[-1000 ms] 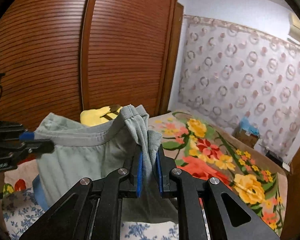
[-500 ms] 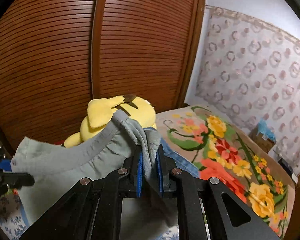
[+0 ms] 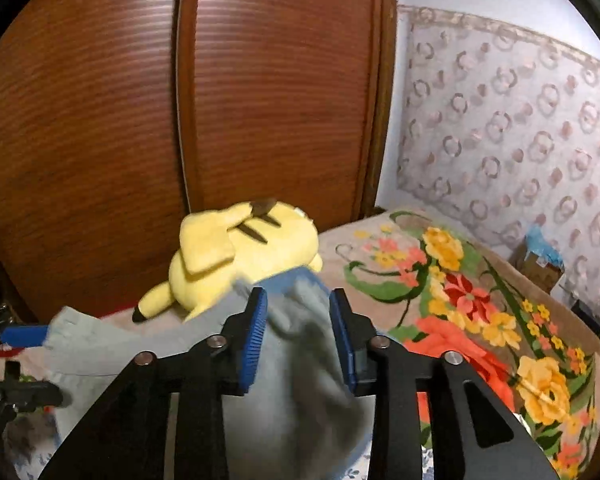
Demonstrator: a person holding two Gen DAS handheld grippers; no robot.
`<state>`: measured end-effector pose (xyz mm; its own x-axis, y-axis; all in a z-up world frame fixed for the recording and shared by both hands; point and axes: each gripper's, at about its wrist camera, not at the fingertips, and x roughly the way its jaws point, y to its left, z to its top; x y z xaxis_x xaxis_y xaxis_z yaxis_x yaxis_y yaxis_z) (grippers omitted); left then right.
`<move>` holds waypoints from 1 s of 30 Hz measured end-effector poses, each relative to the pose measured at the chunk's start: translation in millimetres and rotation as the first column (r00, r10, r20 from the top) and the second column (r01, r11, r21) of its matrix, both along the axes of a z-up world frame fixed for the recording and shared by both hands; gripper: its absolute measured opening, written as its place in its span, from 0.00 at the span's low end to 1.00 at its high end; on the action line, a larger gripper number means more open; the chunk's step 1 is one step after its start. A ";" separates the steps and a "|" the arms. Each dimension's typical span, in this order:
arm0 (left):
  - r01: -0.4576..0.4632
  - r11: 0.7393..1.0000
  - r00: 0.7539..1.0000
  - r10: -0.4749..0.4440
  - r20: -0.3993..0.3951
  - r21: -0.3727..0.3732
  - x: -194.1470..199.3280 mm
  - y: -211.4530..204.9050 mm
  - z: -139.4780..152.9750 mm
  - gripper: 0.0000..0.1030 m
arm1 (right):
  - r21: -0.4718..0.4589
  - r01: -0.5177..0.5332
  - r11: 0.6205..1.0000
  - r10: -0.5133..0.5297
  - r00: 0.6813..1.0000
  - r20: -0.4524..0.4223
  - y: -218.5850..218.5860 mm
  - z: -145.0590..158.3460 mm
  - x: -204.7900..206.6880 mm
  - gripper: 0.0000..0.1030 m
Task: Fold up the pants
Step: 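Lower the shorts onto the jeans stack and open both grippers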
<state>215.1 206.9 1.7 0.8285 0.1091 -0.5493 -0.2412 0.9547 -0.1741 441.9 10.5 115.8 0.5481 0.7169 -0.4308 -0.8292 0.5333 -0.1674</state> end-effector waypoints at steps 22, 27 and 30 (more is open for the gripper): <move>0.025 1.000 0.988 -0.023 -0.150 0.008 25.8 -0.6 -44.5 0.63 | -0.048 0.033 0.998 -0.041 0.983 -0.180 -12.4 -23.8 48.5 0.35; 0.025 1.000 0.988 -0.022 -0.153 0.017 25.3 -1.2 -43.5 0.66 | -0.021 0.054 0.998 -0.056 0.982 -0.178 -13.8 -23.1 40.8 0.35; 0.024 1.000 0.988 -0.021 -0.150 0.019 25.1 -1.4 -42.2 0.66 | -0.007 0.058 0.998 -0.058 0.985 -0.161 -17.4 -19.9 25.4 0.35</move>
<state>240.2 205.5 -40.5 0.7395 0.1042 -0.6650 -0.2417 0.9632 -0.1179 467.3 -6.9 95.9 0.5123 0.6845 -0.5186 -0.8130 0.5812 -0.0359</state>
